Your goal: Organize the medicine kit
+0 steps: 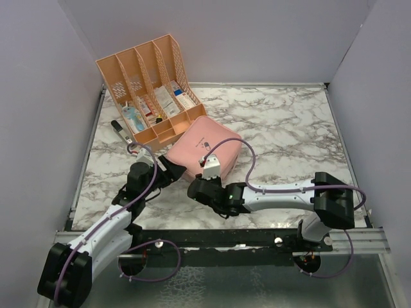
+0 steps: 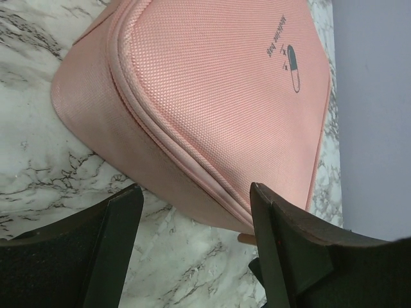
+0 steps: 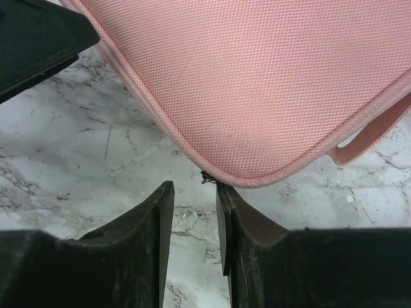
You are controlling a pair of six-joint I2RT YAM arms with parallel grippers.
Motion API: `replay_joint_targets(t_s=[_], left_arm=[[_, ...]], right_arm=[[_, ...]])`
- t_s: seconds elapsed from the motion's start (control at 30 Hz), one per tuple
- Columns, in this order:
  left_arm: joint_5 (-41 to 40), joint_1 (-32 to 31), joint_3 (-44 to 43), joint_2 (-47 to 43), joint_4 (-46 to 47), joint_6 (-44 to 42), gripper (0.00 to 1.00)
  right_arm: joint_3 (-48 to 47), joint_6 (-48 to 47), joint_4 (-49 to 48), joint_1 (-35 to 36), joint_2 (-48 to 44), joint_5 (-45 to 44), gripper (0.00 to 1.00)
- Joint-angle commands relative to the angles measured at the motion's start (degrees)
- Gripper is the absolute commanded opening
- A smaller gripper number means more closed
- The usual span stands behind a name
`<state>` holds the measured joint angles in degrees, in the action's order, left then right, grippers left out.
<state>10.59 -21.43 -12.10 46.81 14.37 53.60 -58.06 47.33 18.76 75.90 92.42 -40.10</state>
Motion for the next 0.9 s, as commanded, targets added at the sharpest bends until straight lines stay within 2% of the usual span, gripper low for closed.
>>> replay_joint_targets(t_s=[0.0, 0.17, 0.3, 0.5, 0.63, 0.87], left_arm=[[-3.31, 0.15, -1.29, -1.61, -2.24, -0.76, 0.7], [-3.73, 0.16, -1.44, -2.2, -3.15, -0.78, 0.71], [-3.57, 0.16, -1.34, -2.23, -3.14, -0.69, 0.71], [-3.47, 0.1, -1.35, -2.05, -2.85, -0.65, 0.71], [-3.47, 0.16, -1.41, -1.76, -2.73, -0.69, 0.71], [-3.38, 0.16, -1.6, -1.45, -2.65, -0.78, 0.71]], right_arm=[[-5.41, 9.69, 8.7, 0.04, 4.69, -8.48, 0.35], [-11.87, 18.19, 19.4, 0.04, 9.91, -12.8, 0.37], [-12.52, 22.04, 22.86, 0.04, 10.99, -14.72, 0.35], [-12.08, 19.57, 19.82, 0.04, 11.6, -17.8, 0.22], [-11.45, 14.59, 15.21, 0.04, 11.61, -18.7, 0.13], [-9.91, 9.77, 11.21, 0.04, 10.69, -18.79, 0.05]])
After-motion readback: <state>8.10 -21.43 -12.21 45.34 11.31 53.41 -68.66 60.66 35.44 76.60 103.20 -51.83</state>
